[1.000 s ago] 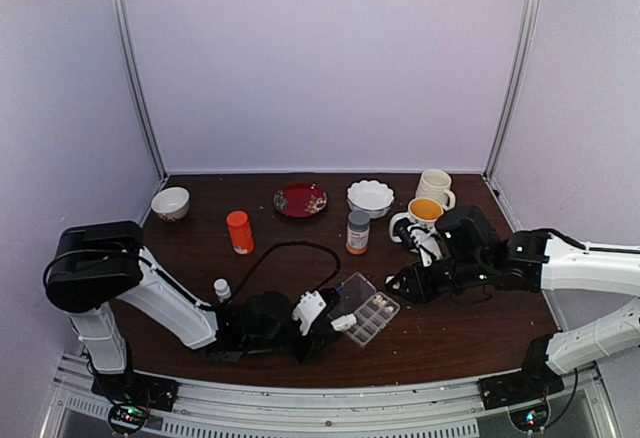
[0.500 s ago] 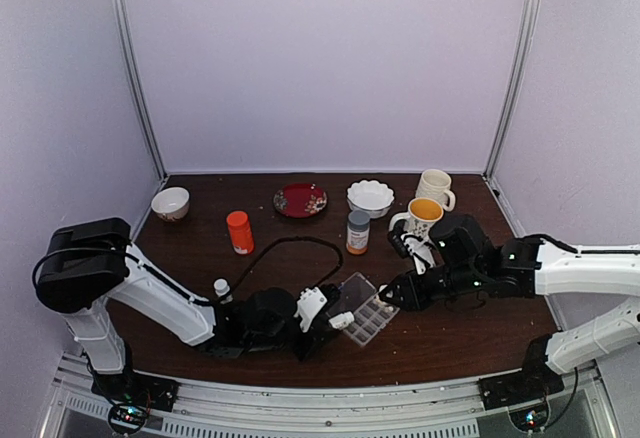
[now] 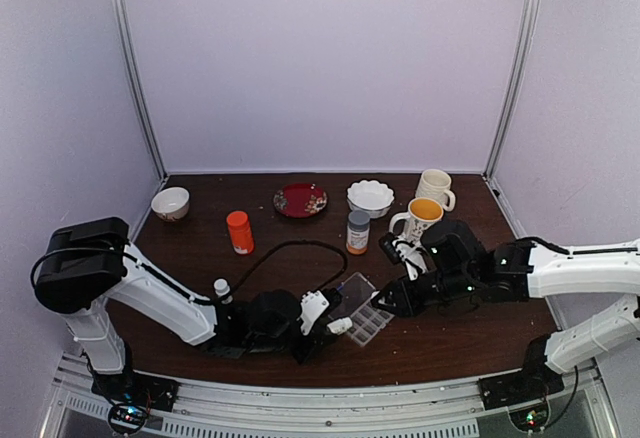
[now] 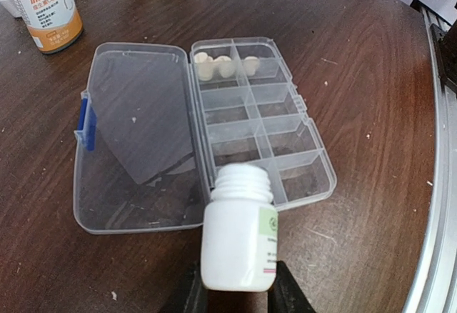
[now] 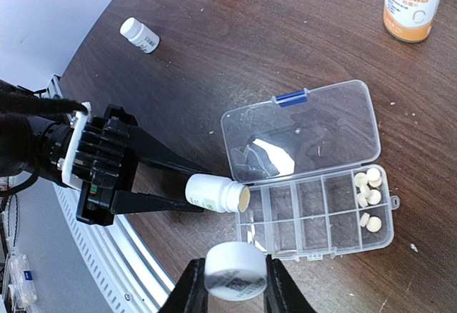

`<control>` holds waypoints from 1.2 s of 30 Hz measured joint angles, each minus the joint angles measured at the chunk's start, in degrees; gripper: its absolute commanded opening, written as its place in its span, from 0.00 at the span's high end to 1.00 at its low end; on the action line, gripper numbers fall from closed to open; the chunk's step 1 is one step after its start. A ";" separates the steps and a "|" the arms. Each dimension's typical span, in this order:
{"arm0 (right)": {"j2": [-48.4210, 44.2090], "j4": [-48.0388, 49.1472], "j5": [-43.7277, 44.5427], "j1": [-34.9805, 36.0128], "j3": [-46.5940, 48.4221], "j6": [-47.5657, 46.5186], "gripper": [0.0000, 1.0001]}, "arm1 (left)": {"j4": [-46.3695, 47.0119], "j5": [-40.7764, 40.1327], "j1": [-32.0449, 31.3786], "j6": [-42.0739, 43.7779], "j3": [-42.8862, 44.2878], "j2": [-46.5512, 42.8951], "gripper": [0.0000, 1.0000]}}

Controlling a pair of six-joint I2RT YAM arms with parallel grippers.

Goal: Sort the pills into containers
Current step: Pour the pill into the compartment of the pill container.

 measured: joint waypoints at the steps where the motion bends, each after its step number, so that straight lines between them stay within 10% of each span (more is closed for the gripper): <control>1: 0.44 0.68 -0.15 0.46 -0.11 0.22 1.00 | -0.35 -0.04 -0.11 -0.09 0.15 0.00 1.00; 36: 1.75 -0.24 6.01 -1.73 -3.30 2.49 1.00 | -13.07 -0.48 -0.83 -1.11 7.43 -0.28 1.00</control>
